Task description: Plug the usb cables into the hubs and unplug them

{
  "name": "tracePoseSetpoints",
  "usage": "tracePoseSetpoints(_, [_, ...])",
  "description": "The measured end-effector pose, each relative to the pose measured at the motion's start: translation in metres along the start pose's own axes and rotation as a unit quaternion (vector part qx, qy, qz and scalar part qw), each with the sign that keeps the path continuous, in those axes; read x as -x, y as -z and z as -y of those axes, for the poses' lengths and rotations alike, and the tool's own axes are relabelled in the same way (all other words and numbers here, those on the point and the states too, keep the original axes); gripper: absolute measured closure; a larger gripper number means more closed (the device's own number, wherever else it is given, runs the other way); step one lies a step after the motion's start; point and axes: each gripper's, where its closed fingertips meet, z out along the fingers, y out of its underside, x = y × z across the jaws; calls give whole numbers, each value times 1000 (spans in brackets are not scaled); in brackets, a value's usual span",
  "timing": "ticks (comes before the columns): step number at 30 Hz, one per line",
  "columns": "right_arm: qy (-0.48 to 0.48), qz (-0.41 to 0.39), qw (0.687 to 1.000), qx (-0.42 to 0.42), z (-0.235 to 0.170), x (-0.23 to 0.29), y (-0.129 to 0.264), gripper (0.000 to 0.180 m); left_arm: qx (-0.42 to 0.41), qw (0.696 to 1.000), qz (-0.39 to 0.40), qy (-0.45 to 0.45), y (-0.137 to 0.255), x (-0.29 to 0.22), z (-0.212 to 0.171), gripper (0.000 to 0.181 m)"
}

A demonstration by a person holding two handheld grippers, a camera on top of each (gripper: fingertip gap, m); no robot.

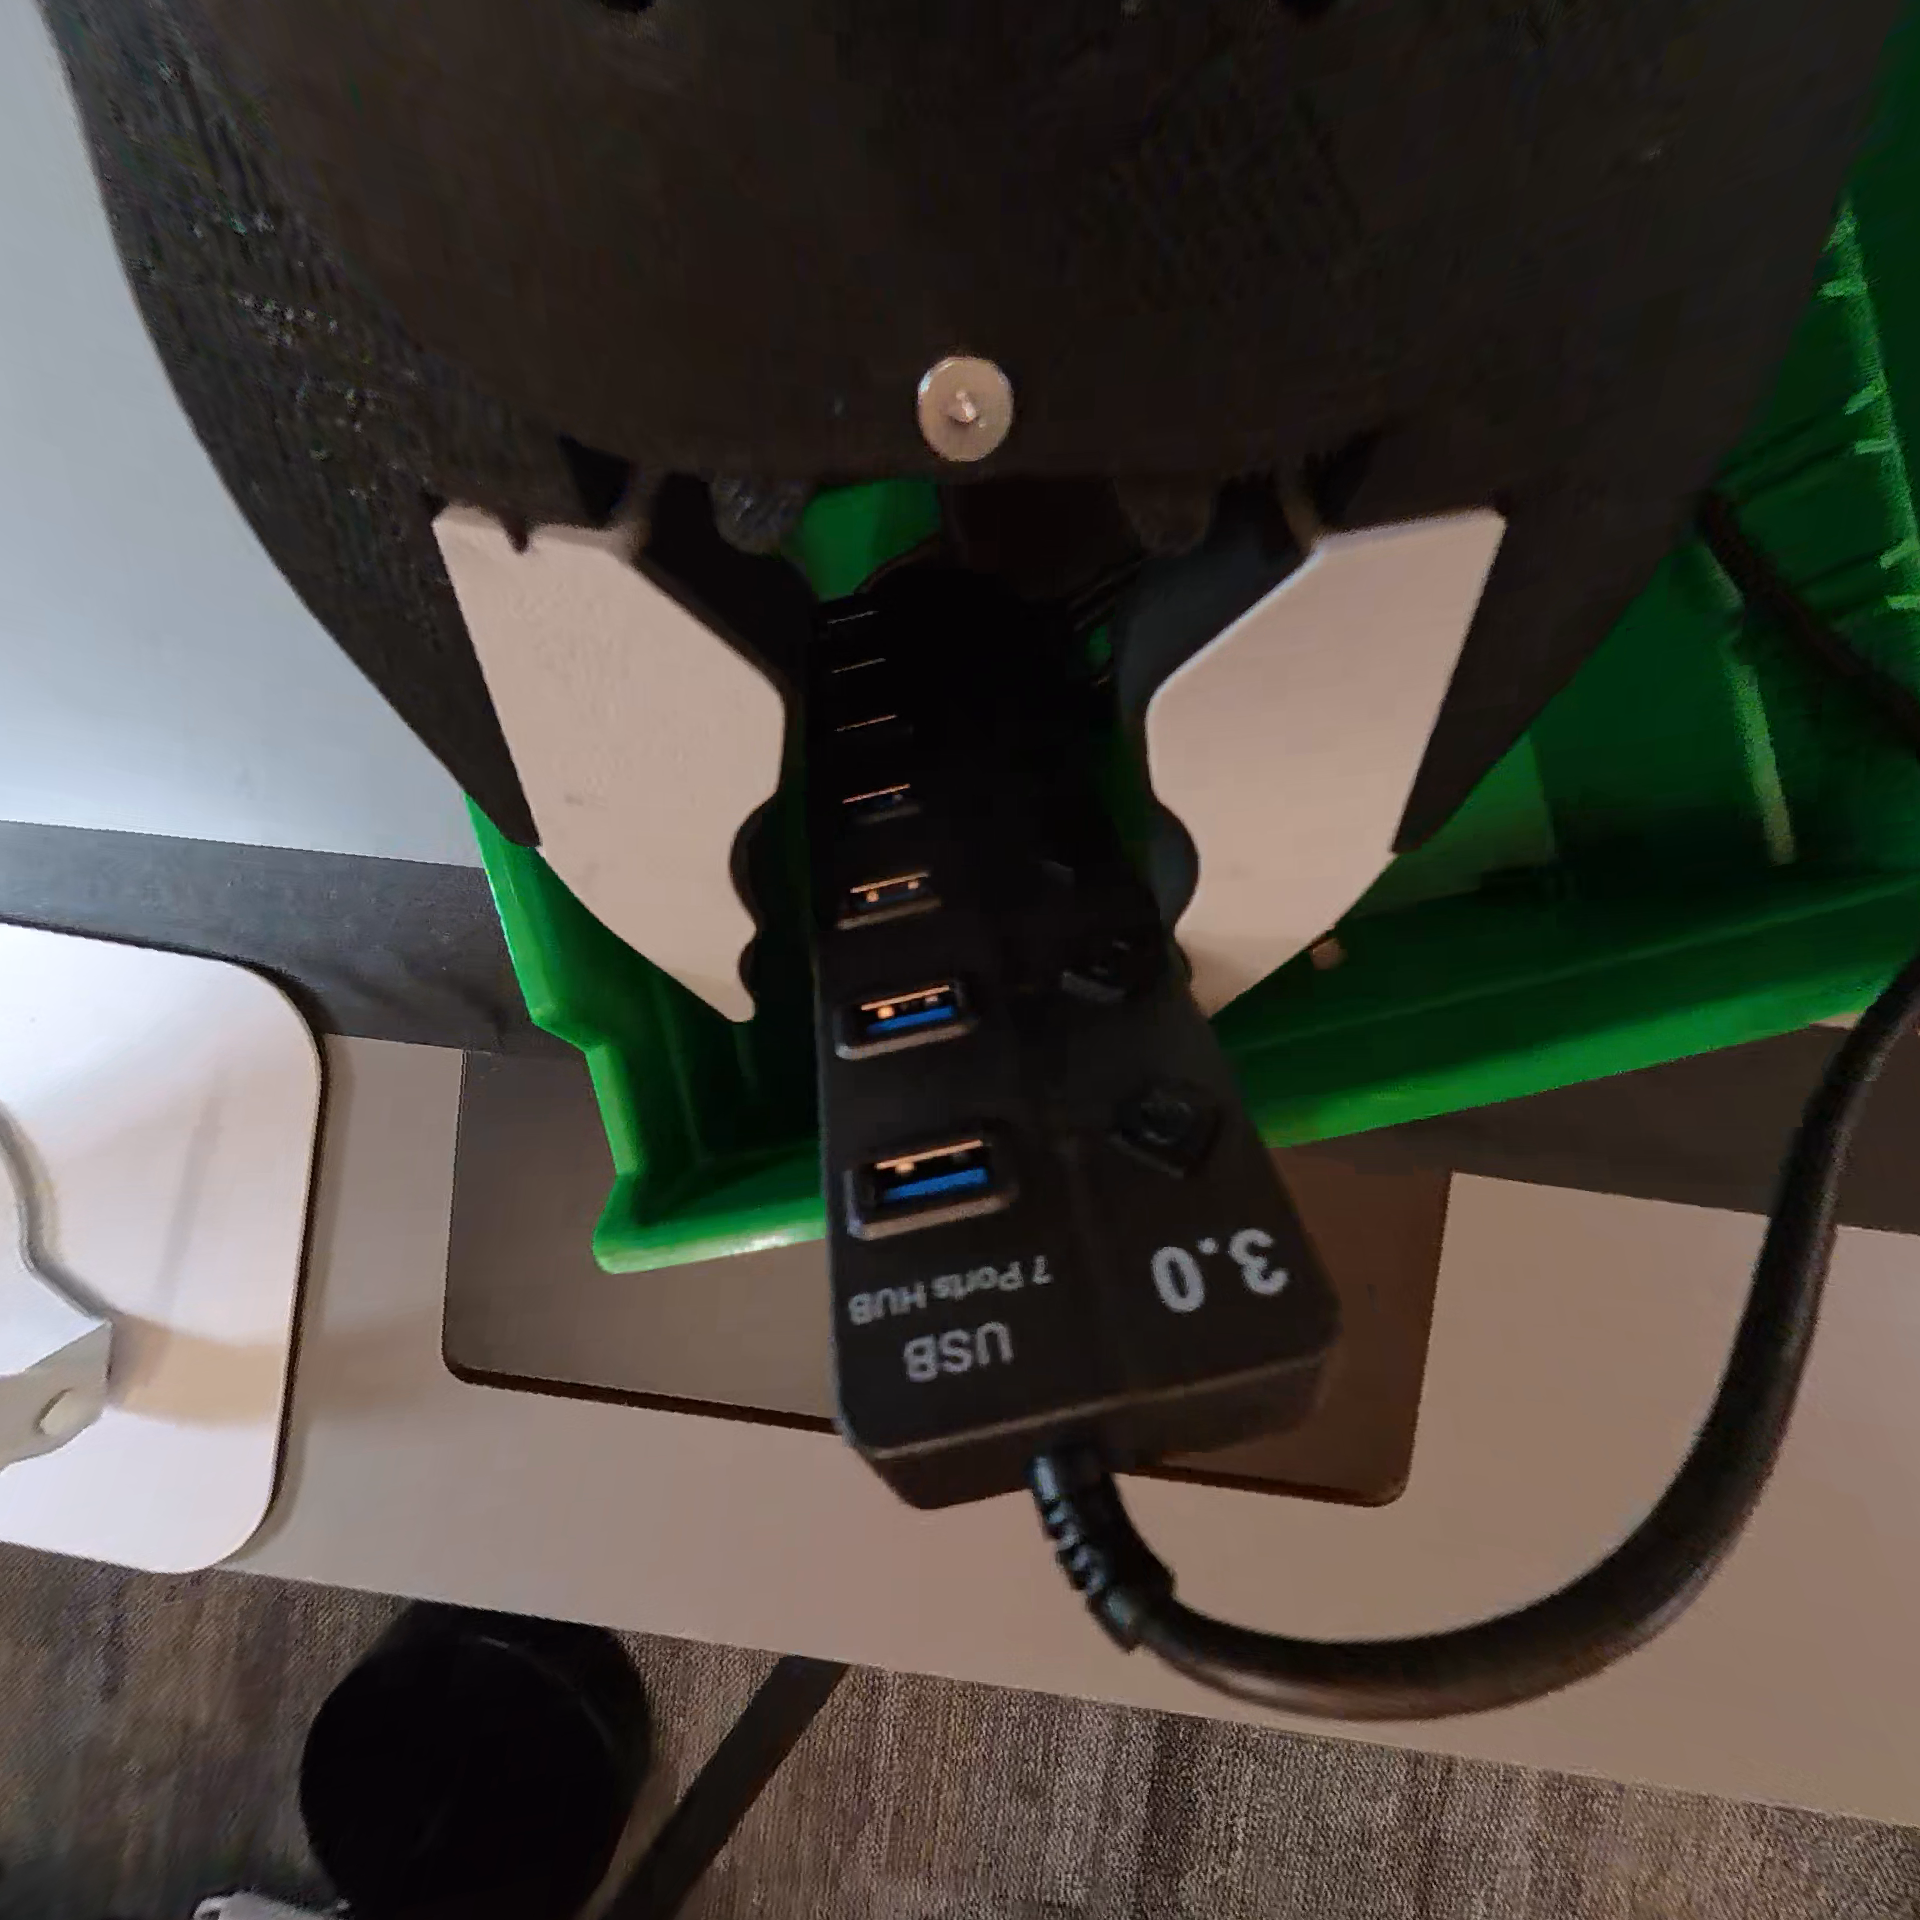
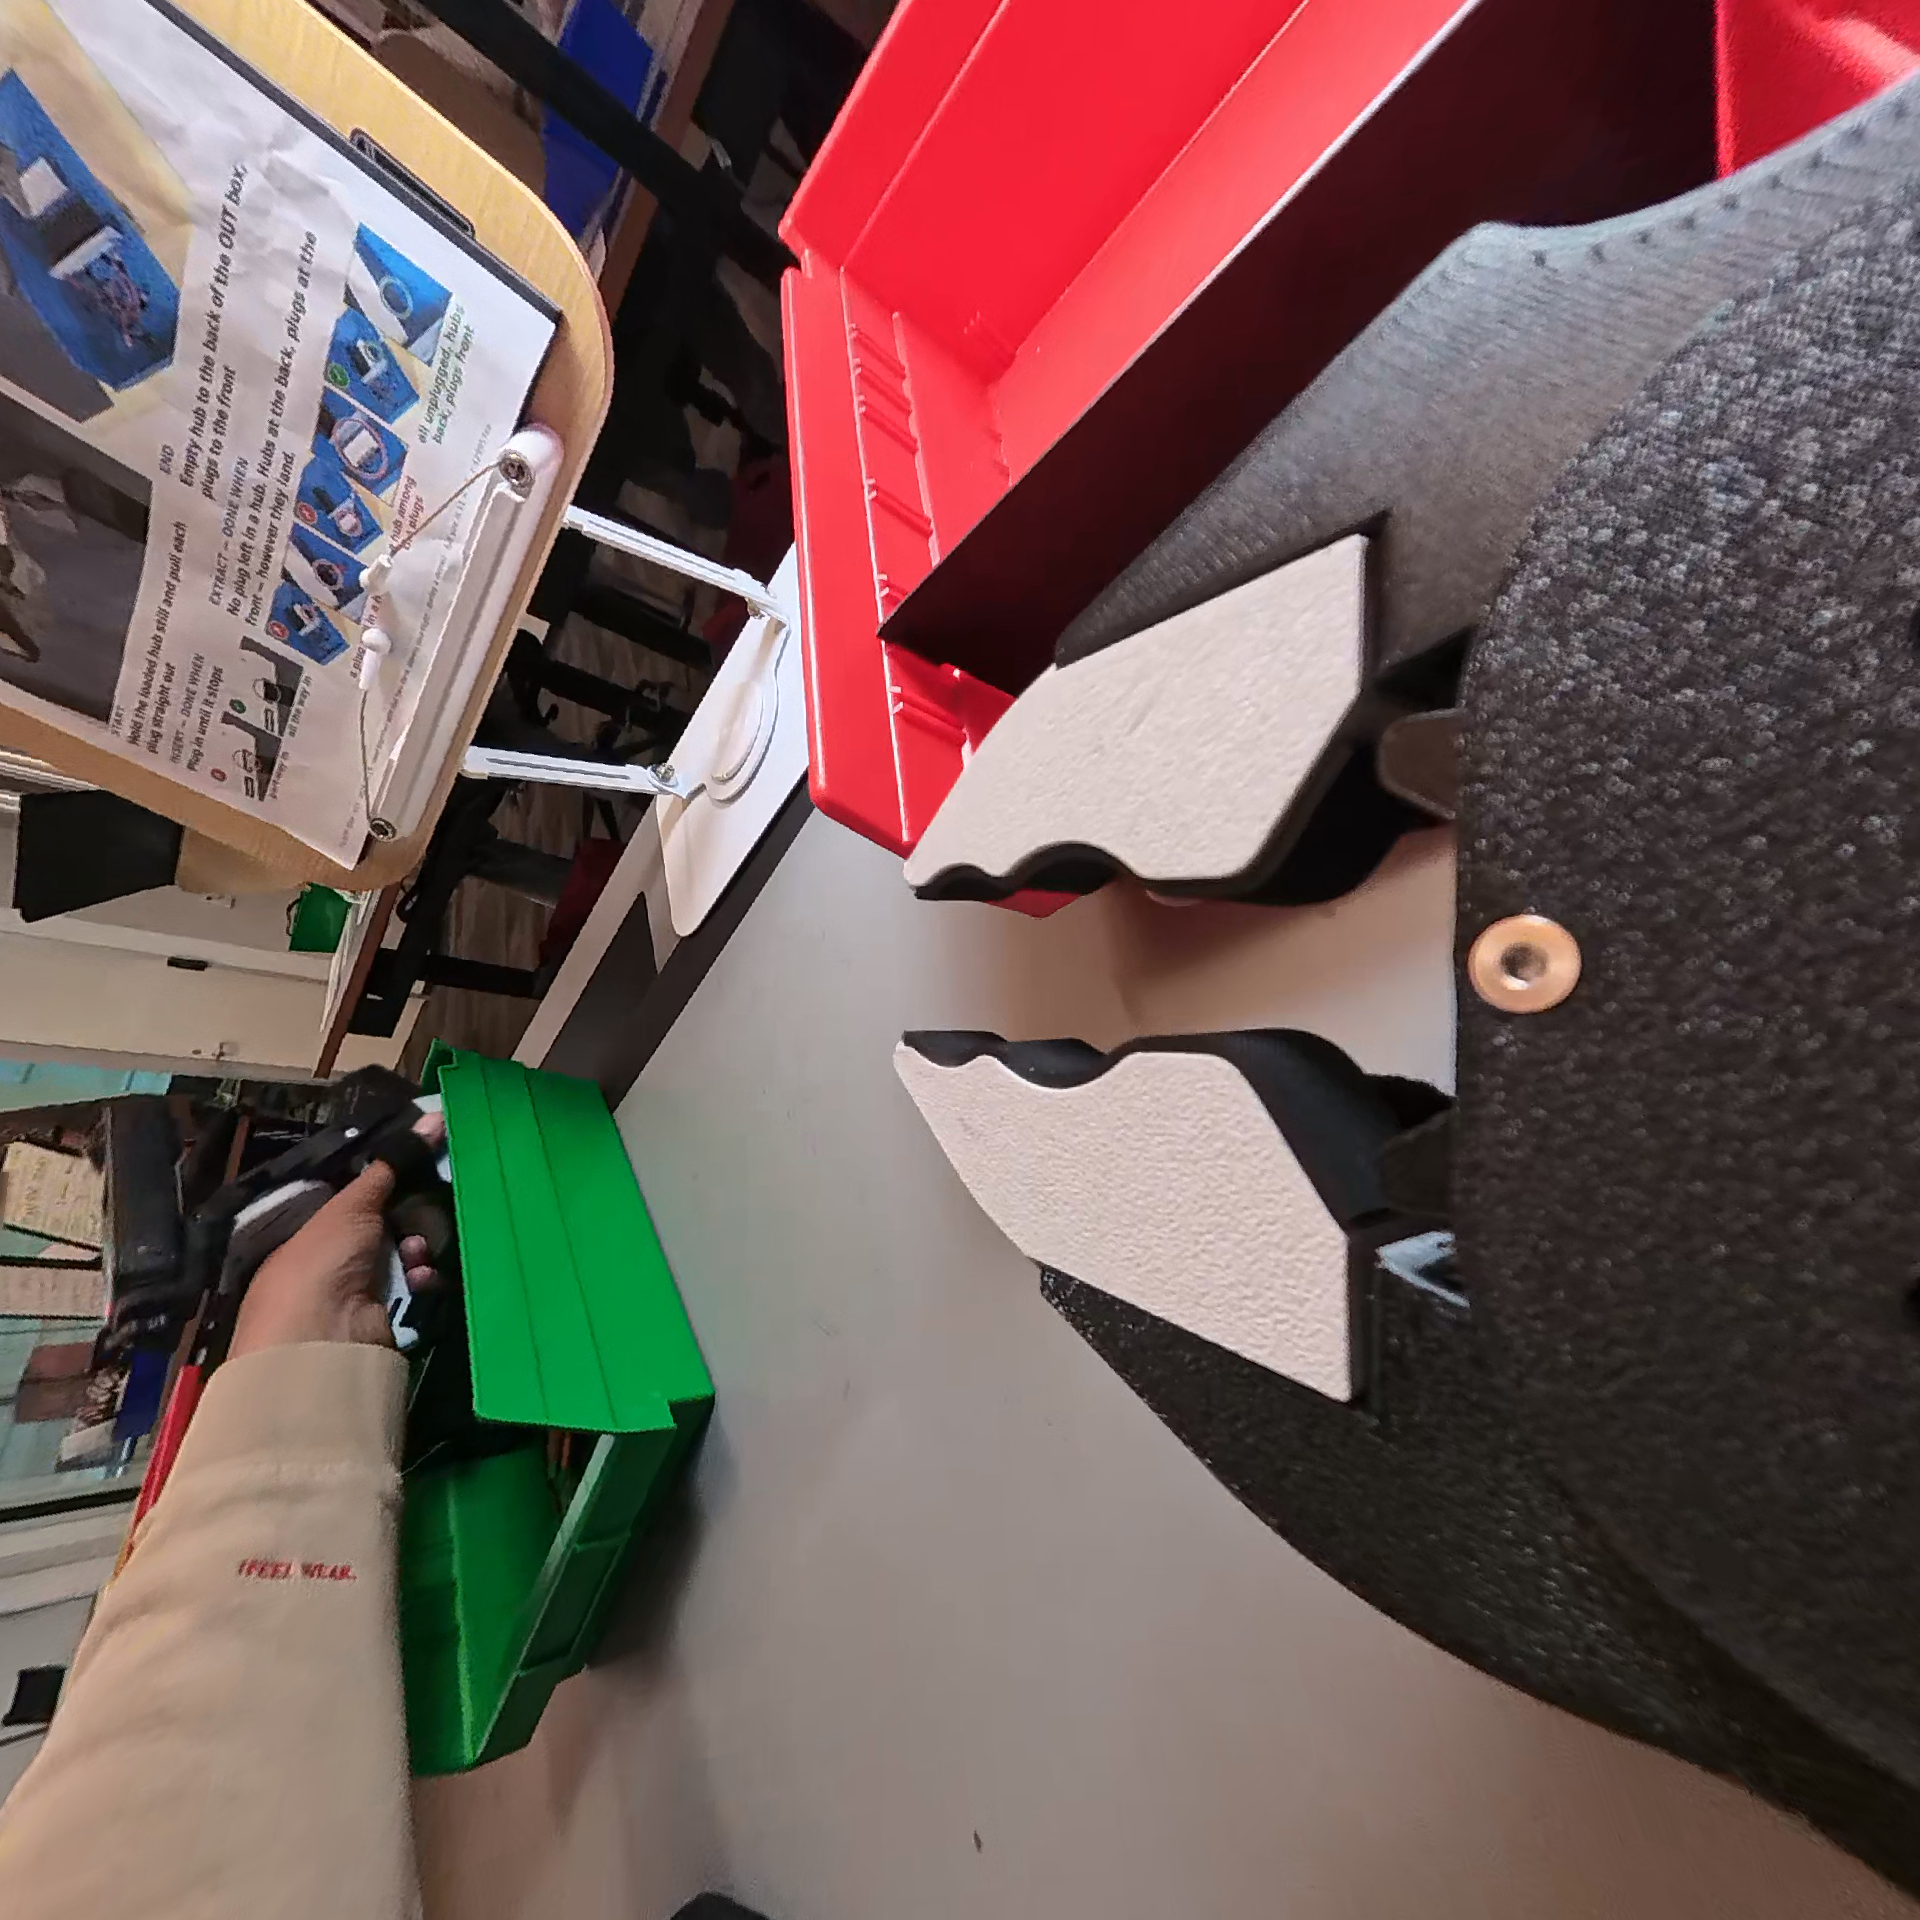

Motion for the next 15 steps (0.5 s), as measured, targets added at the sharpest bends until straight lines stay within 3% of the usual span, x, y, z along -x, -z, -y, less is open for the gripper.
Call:
tracePoseSetpoints(2, [-4, 4, 1000, 1, -1, 1, -1, 156, 1, 1000, -8, -3, -1, -2, 1, 121])
tracePoseSetpoints(9, [1, 7, 1000, 3, -1, 4, -2, 157, -28, 998, -29, -39, 11, -3, 10, 122])
tracePoseSetpoints(15, [-3, 7, 1000, -1, -1, 2, -1, 157, -131, 983, -94, -84, 77, -17, 47, 123])
